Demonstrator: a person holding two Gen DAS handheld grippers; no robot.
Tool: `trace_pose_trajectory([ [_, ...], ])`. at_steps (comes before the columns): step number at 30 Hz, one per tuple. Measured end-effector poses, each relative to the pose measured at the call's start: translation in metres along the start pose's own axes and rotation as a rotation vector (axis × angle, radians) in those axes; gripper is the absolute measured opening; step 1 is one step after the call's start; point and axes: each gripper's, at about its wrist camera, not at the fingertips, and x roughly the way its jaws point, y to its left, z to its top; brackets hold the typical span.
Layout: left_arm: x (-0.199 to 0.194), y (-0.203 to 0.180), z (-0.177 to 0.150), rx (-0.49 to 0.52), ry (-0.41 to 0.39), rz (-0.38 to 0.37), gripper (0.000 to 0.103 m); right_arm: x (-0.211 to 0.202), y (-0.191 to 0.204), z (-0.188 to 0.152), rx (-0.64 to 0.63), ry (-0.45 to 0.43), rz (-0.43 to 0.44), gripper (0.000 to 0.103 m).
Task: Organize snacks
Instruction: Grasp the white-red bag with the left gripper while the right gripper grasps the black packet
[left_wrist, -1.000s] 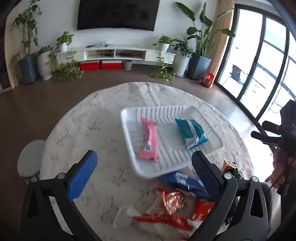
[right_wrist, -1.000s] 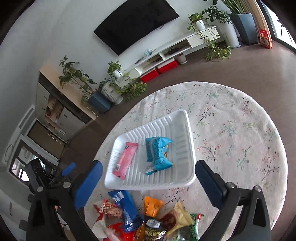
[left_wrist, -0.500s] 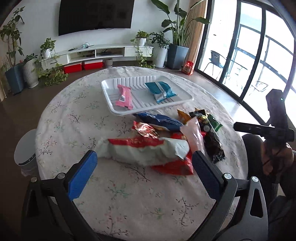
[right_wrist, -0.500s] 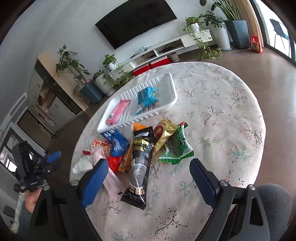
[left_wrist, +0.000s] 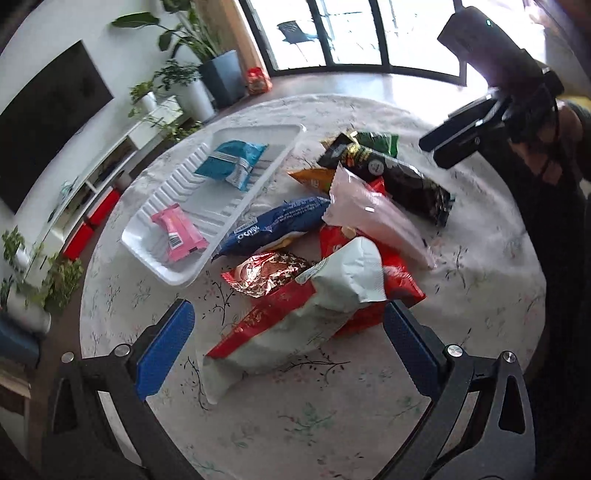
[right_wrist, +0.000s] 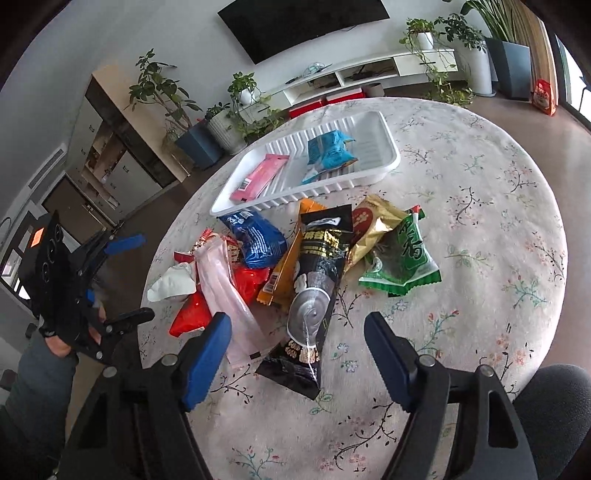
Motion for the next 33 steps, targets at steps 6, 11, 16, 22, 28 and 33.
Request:
trace_pose_trajectory([
  [6,0.037,0.018,-0.003,0.081,0.098,-0.107,0.102,0.012,-0.006,0.0,0.018,0.045,0.001,0.078],
  [11,0.057,0.024,-0.009,0.116,0.169,-0.17,0.078,0.024,-0.015,0.0,0.054,0.079,0.011,0.078],
  [16,0.057,0.035,-0.011,0.071,0.159,-0.183,0.058,0.028,-0.017,0.0,0.063,0.085,0.014,0.078],
  [22,0.05,0.025,-0.015,0.015,0.155,-0.156,0.039,0.028,-0.016,-0.001,0.063,0.084,0.013,0.078],
  [28,0.034,0.013,-0.027,-0.1,0.142,-0.079,0.028,0.024,-0.012,0.002,0.052,0.069,-0.005,0.078],
  [33,0.025,0.016,-0.039,-0.246,0.141,-0.029,0.023,0.023,-0.012,0.003,0.056,0.06,-0.017,0.078],
])
